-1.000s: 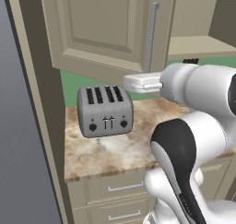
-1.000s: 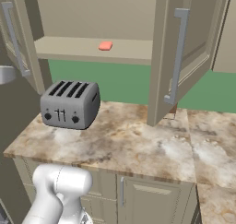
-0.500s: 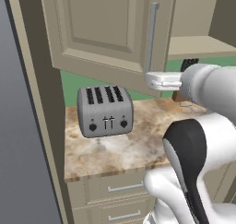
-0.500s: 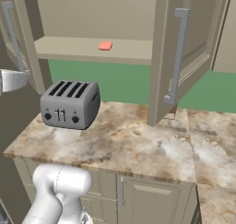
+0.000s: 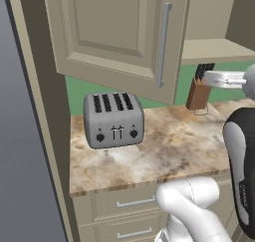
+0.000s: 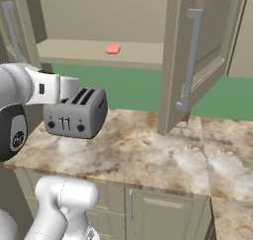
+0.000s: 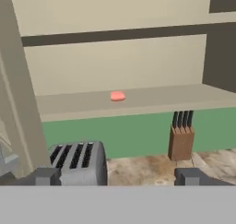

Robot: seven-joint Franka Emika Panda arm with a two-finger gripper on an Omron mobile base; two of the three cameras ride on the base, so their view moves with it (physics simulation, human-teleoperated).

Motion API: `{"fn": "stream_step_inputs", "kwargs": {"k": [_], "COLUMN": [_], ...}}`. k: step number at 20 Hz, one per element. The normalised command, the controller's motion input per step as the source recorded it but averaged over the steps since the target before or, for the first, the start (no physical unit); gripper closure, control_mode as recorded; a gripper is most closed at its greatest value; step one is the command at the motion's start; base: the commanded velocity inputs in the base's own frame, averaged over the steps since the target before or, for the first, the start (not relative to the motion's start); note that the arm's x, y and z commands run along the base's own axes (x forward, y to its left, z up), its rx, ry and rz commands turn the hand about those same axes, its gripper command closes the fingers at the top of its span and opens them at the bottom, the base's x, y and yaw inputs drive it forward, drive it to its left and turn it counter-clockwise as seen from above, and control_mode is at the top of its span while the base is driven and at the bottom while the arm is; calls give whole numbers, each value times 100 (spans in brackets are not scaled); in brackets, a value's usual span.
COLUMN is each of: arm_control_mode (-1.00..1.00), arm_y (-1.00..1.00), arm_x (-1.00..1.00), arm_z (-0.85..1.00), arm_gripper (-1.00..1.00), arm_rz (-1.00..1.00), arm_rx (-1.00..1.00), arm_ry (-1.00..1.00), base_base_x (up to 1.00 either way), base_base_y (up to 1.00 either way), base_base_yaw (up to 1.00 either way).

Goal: Open the cabinet. Pick the bar soap and place it next to the sink. Then close the cabinet.

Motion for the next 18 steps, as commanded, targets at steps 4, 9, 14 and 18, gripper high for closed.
{"fn": "stream_step_inputs", "kwargs": {"k": [4,9,14,18], "arm_control_mode": [-100,-100,-100,-100], "arm_y": [-68,-24,-2,-1], "arm_x": [32,76,79,33], "arm_z": [0,2,5,-15], "arm_gripper": [-100,-100,-100,-100], "arm_rz": [0,0,0,5], "arm_rx": [0,-3,-7,3], "arm_ry": [7,21,20,-2], "base_base_x": [0,0,0,0], "base_base_y": [0,0,0,0], "base_base_yaw": [0,0,0,0]}}
